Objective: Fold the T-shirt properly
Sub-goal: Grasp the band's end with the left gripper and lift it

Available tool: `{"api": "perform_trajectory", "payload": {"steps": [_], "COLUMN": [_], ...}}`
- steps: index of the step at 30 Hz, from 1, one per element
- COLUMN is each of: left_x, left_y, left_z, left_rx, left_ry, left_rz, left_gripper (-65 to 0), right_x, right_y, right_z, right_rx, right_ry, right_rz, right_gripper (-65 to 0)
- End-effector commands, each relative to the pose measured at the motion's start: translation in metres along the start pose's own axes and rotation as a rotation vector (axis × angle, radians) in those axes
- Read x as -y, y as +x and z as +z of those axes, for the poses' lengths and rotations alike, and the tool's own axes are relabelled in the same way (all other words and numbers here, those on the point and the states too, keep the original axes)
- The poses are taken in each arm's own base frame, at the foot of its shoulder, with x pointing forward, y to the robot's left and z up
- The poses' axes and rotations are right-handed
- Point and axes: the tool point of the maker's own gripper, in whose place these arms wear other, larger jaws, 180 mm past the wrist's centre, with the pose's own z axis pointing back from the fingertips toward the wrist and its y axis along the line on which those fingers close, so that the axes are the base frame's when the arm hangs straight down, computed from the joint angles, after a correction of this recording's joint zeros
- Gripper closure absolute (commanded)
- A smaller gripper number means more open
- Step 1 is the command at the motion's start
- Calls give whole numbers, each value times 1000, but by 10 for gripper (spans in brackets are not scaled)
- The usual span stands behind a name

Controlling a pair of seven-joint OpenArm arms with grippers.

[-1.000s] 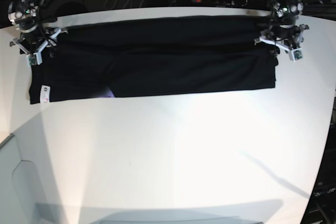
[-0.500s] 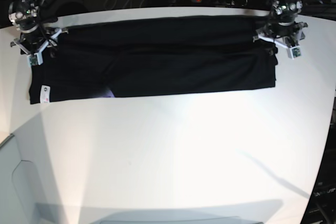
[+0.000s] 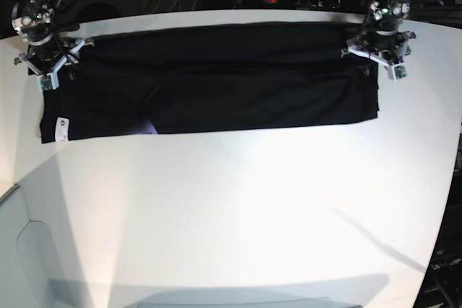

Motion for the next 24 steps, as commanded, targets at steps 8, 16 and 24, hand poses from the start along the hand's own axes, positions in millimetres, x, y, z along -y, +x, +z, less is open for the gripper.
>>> {"api": "perform_trajectory", "payload": {"steps": [8,16,24], "left_x": [-5,-5,17], "left_y": [-3,5,49], "left_z": [1,0,27], "left_rx": [-18,0,139], "left_ry": [16,16,-27], "left_rz": [-18,-15,-19], "left_gripper": [-124,0,0], "right_x": [4,8,8], "right_y": [12,22,65], "right_z": [4,2,19], "right_rx": [41,64,190], "right_ry": [0,-13,-68], "right_rz": [17,14,7], "right_gripper": [-325,-325,-328]}}
